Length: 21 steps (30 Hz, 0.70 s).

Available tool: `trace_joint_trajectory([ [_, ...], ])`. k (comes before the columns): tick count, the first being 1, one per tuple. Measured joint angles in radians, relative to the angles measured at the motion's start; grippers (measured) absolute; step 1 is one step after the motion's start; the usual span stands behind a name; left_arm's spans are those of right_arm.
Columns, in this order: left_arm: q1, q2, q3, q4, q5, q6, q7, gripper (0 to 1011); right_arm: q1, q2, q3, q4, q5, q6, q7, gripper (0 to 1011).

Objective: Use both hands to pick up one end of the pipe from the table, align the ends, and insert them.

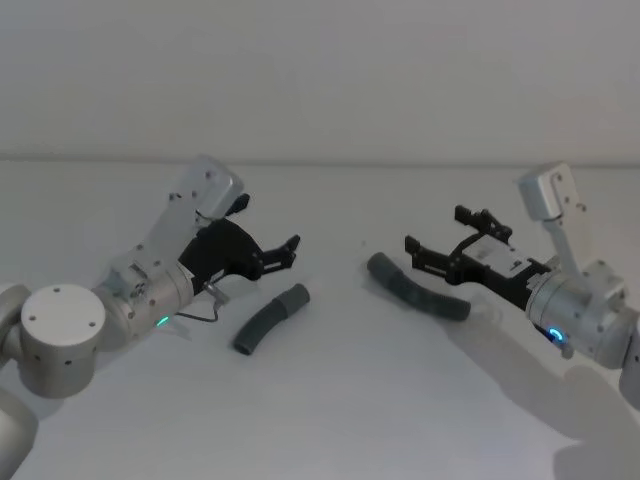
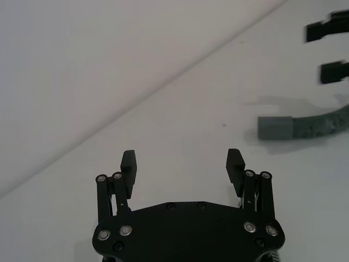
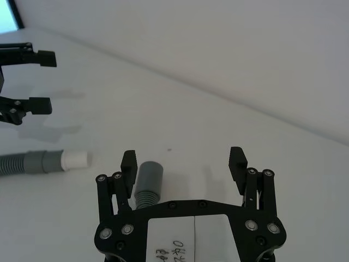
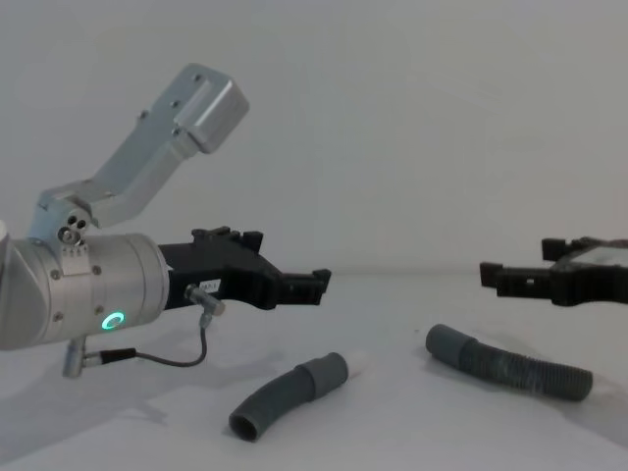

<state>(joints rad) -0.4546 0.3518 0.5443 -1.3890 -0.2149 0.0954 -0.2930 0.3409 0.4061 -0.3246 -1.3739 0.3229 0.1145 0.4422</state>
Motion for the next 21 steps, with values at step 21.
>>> trace_joint_trajectory([
  [21,0.085,0.033,-0.038,-0.178,-0.064,0.203,-0.03,1001,0.174,0.007,-0.093,0.225,0.021,0.002,0.21,1001],
])
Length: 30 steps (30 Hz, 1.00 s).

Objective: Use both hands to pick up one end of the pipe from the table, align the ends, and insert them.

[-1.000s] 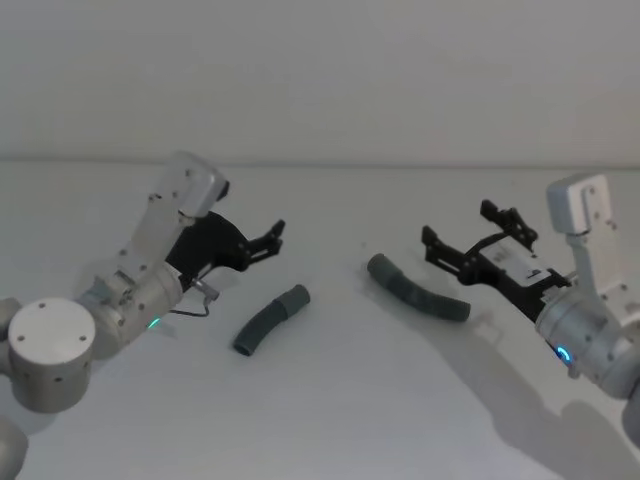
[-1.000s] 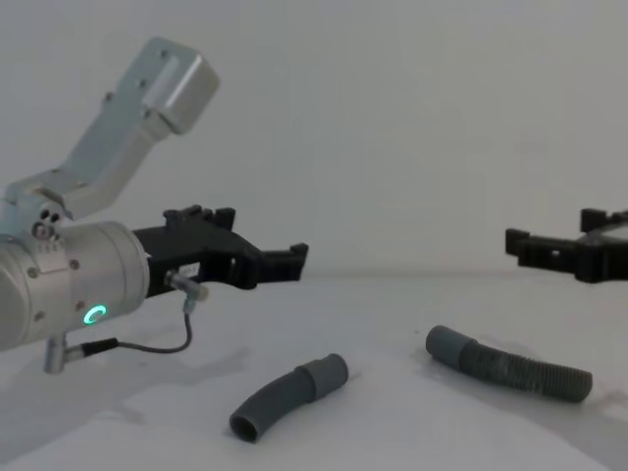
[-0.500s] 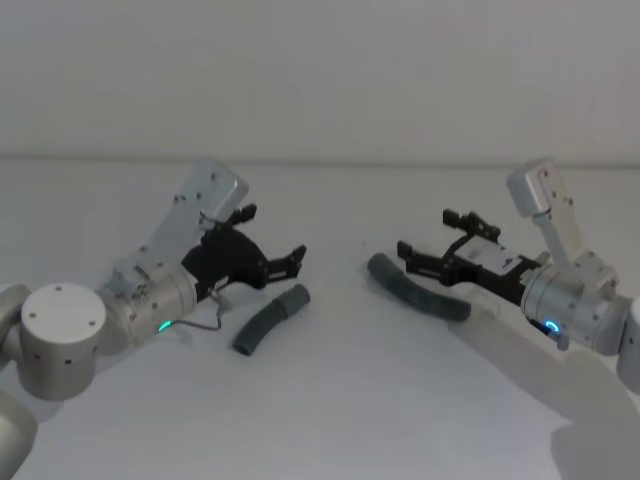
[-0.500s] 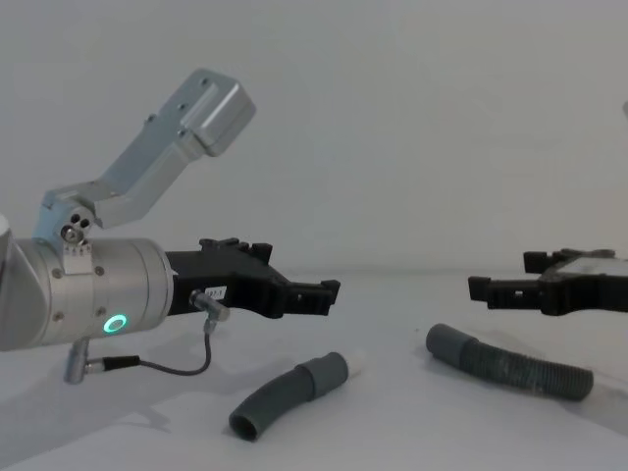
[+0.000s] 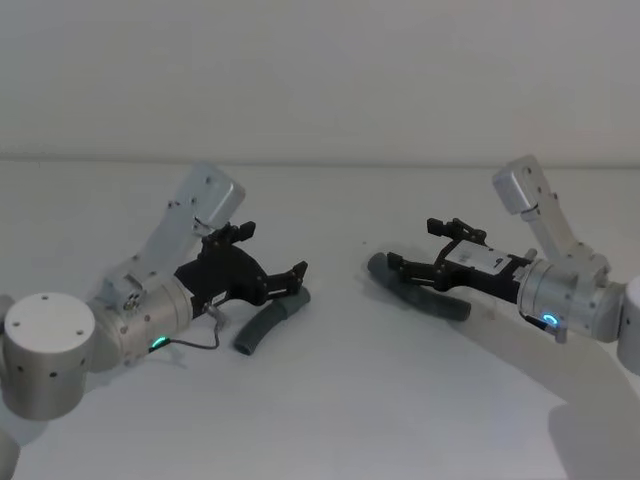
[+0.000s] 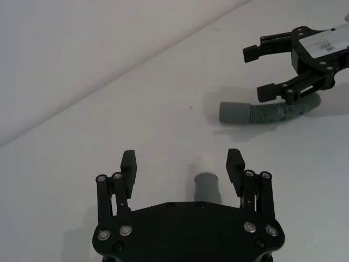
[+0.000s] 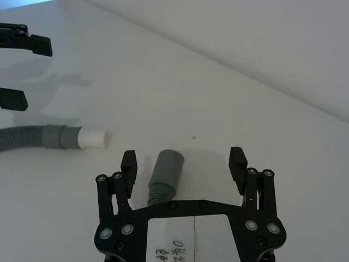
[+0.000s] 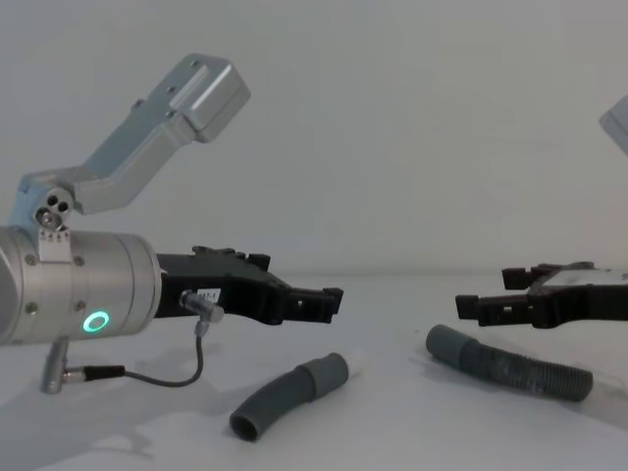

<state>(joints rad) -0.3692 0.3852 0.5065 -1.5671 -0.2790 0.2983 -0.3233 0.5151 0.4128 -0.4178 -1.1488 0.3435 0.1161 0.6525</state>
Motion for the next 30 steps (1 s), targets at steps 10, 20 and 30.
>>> trace_joint_trajectory([
  [10,0.038,0.007,-0.003,-0.037,0.01,0.04,0.021,1001,0.004,0.023,-0.016,0.002,0.009,0.025,0.032,1002],
  [20,0.05,-0.017,0.001,0.015,0.03,0.033,0.04,1000,0.0,0.048,-0.028,-0.005,0.021,0.043,0.053,1001],
  [30,0.039,-0.045,0.006,0.082,0.04,0.004,0.036,1001,0.002,0.057,-0.04,0.003,0.029,0.045,0.066,1002],
])
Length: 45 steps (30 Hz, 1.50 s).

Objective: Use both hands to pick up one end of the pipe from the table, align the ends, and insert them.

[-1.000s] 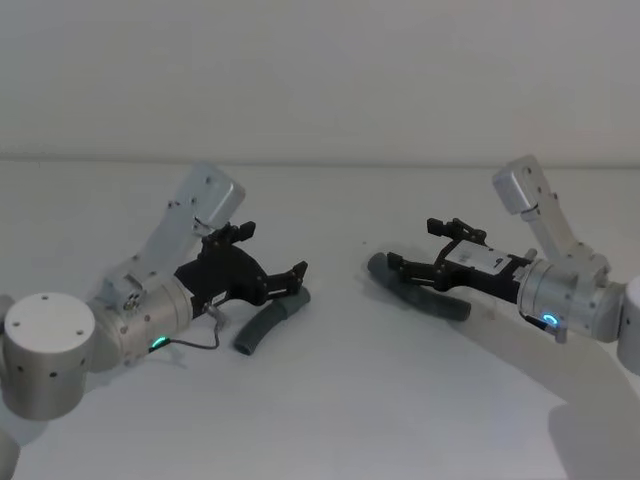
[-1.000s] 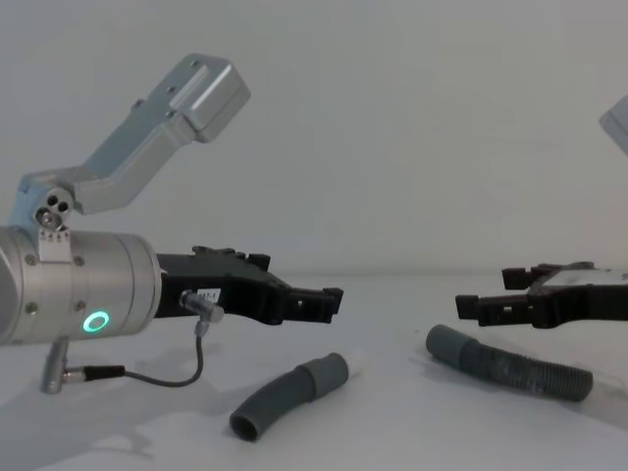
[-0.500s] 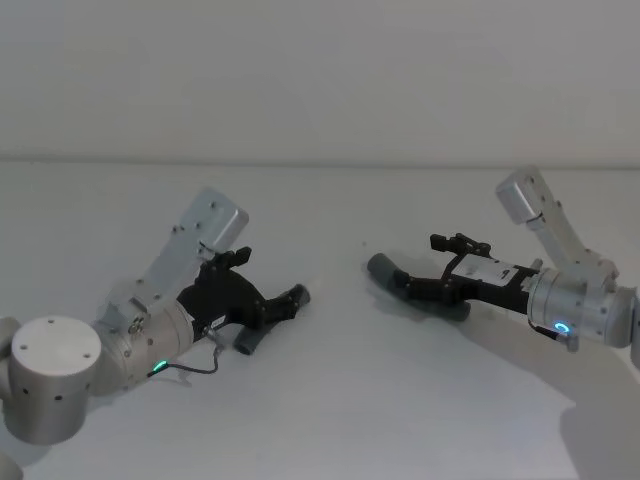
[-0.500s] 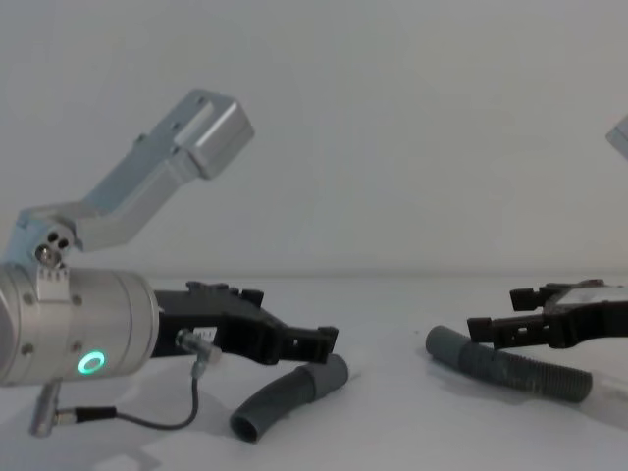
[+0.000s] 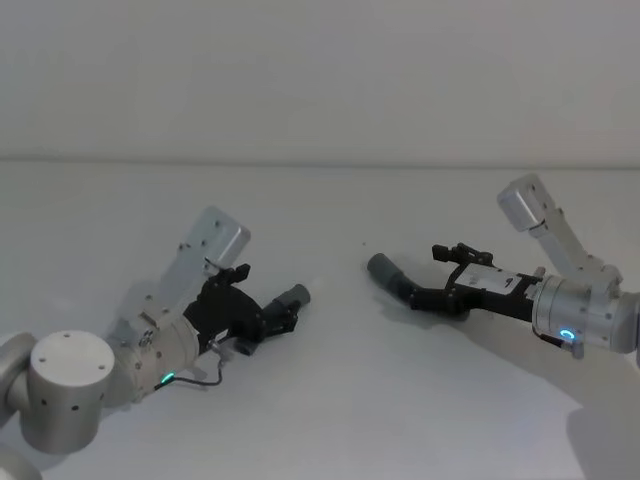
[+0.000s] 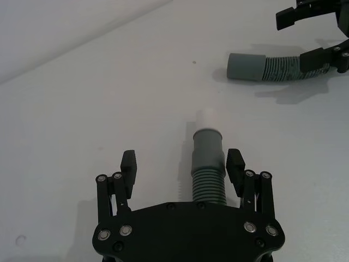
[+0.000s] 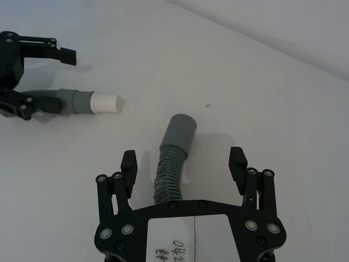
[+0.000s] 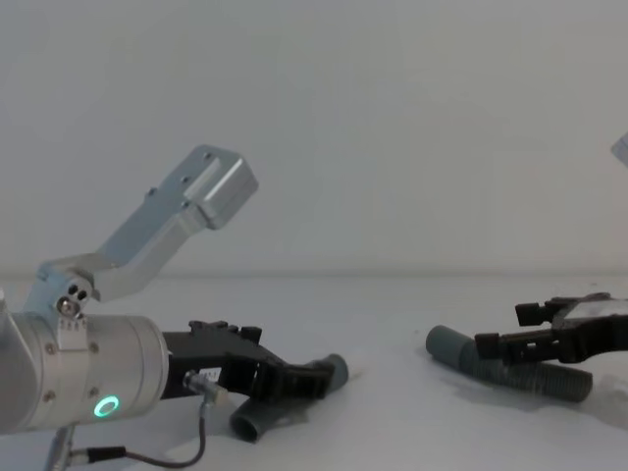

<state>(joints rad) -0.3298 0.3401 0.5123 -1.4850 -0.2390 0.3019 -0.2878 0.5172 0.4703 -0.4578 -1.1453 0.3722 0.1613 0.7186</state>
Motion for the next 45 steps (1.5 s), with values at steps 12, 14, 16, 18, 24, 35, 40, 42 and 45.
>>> trace_joint_trajectory([
  [12,-0.012,-0.009,0.015,0.04,0.014,-0.03,-0.041,1001,0.009,0.006,-0.014,0.011,0.01,0.007,0.013,1001],
  [14,-0.015,-0.007,0.02,0.044,0.018,-0.036,-0.052,1001,0.01,0.006,-0.016,0.012,0.012,0.008,0.014,1002],
  [16,-0.017,-0.005,0.025,0.047,0.022,-0.041,-0.062,1001,0.012,0.007,-0.019,0.013,0.014,0.011,0.016,1002],
  [18,-0.018,-0.004,0.026,0.048,0.026,-0.043,-0.067,1001,0.013,0.008,-0.021,0.014,0.015,0.014,0.017,1001],
  [24,-0.021,0.0,0.033,0.051,0.039,-0.046,-0.082,1001,0.017,0.011,-0.031,0.016,0.021,0.024,0.026,1002],
  [35,-0.024,0.005,0.039,0.055,0.062,-0.045,-0.096,1001,0.032,0.019,-0.056,0.022,0.03,0.044,0.059,1002],
  [40,-0.024,0.005,0.039,0.057,0.069,-0.044,-0.1,1001,0.037,0.022,-0.066,0.025,0.031,0.048,0.07,1002],
  [42,-0.024,0.005,0.039,0.057,0.07,-0.043,-0.101,1001,0.04,0.023,-0.072,0.026,0.032,0.05,0.074,1001],
  [45,-0.024,0.004,0.038,0.058,0.073,-0.042,-0.103,1001,0.044,0.024,-0.078,0.029,0.032,0.053,0.079,1002],
])
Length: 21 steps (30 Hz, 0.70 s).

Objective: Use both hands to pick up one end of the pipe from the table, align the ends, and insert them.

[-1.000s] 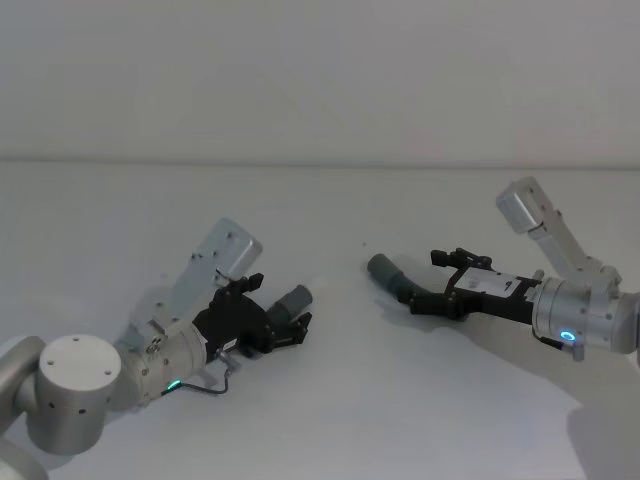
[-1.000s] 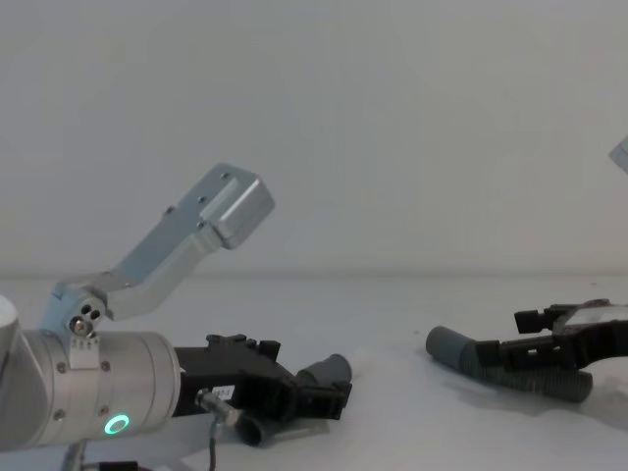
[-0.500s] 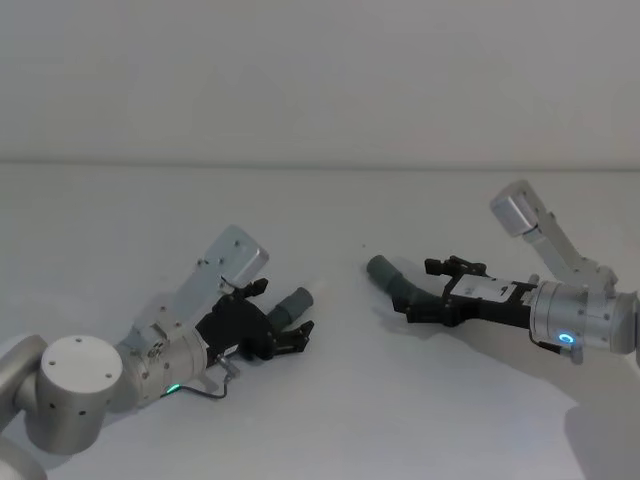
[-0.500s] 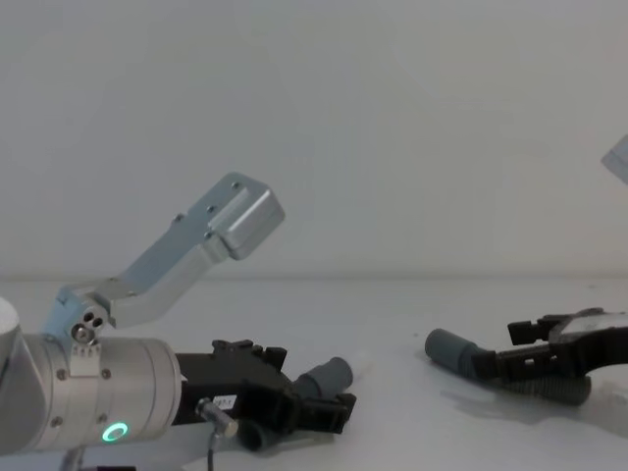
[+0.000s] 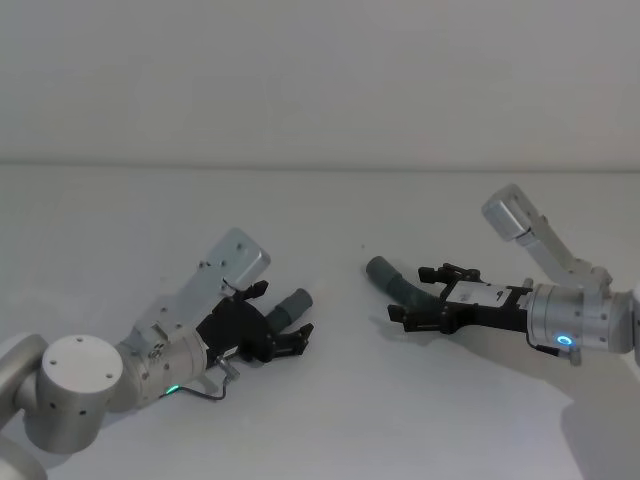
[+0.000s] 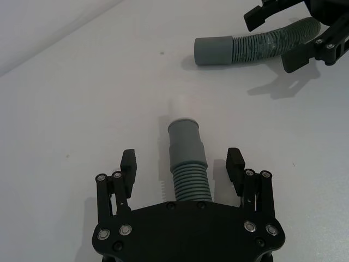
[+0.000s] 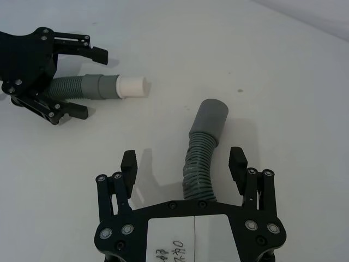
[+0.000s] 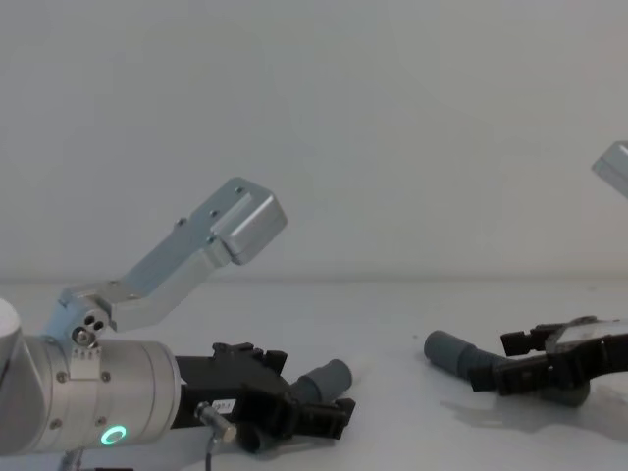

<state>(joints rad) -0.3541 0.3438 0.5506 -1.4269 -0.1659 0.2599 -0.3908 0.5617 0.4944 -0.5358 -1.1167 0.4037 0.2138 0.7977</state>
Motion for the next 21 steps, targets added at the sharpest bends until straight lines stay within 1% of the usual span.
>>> trace_joint_trajectory([
  [21,0.004,-0.012,-0.016,0.007,0.018,0.008,-0.005,1001,0.017,0.004,-0.034,0.007,0.0,0.017,0.001,1001],
])
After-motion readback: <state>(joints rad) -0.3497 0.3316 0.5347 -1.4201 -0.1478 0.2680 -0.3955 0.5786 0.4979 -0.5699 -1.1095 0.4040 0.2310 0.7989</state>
